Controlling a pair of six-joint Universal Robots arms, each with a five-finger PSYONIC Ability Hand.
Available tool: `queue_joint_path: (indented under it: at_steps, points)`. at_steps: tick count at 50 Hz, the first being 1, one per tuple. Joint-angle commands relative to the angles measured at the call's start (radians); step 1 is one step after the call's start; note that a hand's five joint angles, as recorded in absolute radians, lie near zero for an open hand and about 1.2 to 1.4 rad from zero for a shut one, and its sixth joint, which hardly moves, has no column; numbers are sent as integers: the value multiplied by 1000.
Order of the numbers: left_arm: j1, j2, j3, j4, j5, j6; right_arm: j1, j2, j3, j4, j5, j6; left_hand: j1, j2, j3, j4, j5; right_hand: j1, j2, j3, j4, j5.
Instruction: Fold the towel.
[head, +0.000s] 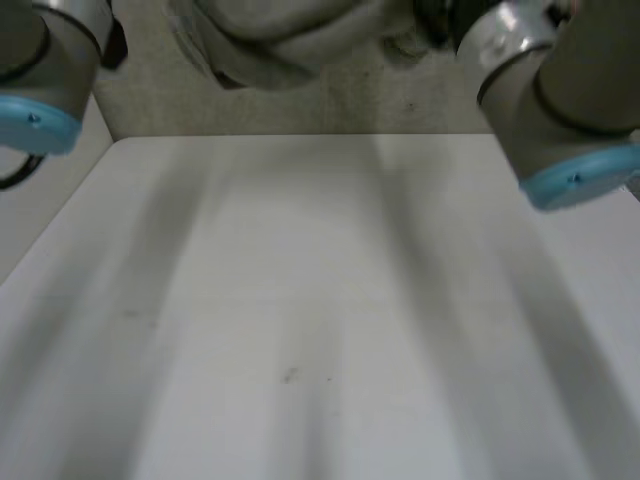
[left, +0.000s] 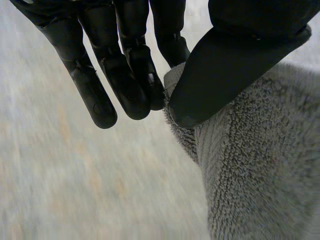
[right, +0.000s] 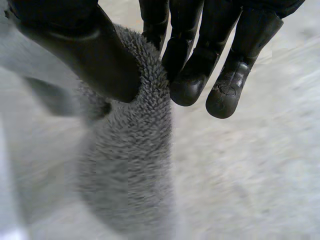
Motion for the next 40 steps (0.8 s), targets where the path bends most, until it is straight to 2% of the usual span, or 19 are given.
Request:
queue_joint_path:
  at_steps: [1, 7, 9, 13, 18, 23, 26, 28, 29, 31, 37, 38, 39, 40]
  points:
    - [0, -19, -343, -30, 15, -8, 12, 62, 305, 46, -99, -9, 203, 179, 179, 177, 195, 80, 87, 59, 56, 62]
    - [-1, -63, -494, -25, 15, 0, 14, 173, 399, 98, -119, -34, 203, 179, 179, 177, 195, 80, 87, 59, 56, 62]
    - [-7, -79, -555, -31, 13, 14, 18, 235, 416, 182, -118, -64, 203, 179, 179, 177, 195, 80, 87, 59, 56, 62]
    - [-10, -69, -606, -31, 15, 40, 15, 246, 439, 248, -116, -67, 203, 179, 179, 177, 195, 80, 87, 59, 56, 62]
    - [-14, -7, -651, -31, 15, 67, 5, 162, 528, 294, -127, -55, 203, 179, 179, 177, 195, 80, 87, 59, 56, 62]
    - [-15, 123, -727, -28, 18, 67, 5, -38, 715, 335, -136, -55, 203, 179, 179, 177, 195, 80, 87, 59, 56, 62]
    - [-20, 153, -748, -27, 18, 67, 6, -91, 760, 368, -142, -61, 203, 179, 179, 177, 195, 80, 87, 59, 56, 62]
    - [-40, 208, -786, -25, 18, 67, 3, -189, 844, 465, -179, -69, 203, 179, 179, 177, 195, 80, 87, 59, 56, 62]
    - [-40, 208, -786, -25, 18, 67, 3, -189, 844, 466, -179, -69, 203, 179, 179, 177, 195, 80, 87, 59, 56, 62]
    - [-59, 249, -819, -25, 19, 69, -15, -256, 922, 576, -236, -104, 203, 179, 179, 177, 195, 80, 87, 59, 56, 62]
    - [-72, 286, -867, -24, 41, 73, -43, -287, 1013, 719, -320, -218, 203, 179, 179, 177, 195, 80, 87, 59, 56, 62]
    - [-72, 291, -879, -24, 53, 73, -50, -290, 1013, 740, -349, -230, 203, 179, 179, 177, 195, -122, -115, -144, -146, -141]
    - [-73, 294, -889, -22, 61, 73, -64, -294, 1001, 728, -389, -224, 203, 179, 179, 177, 195, -575, -568, -596, -599, -593]
    - [-73, 294, -892, -24, 65, 76, -87, -303, 978, 696, -420, -195, 203, 179, 179, 177, 195, -835, -828, -857, -859, -854]
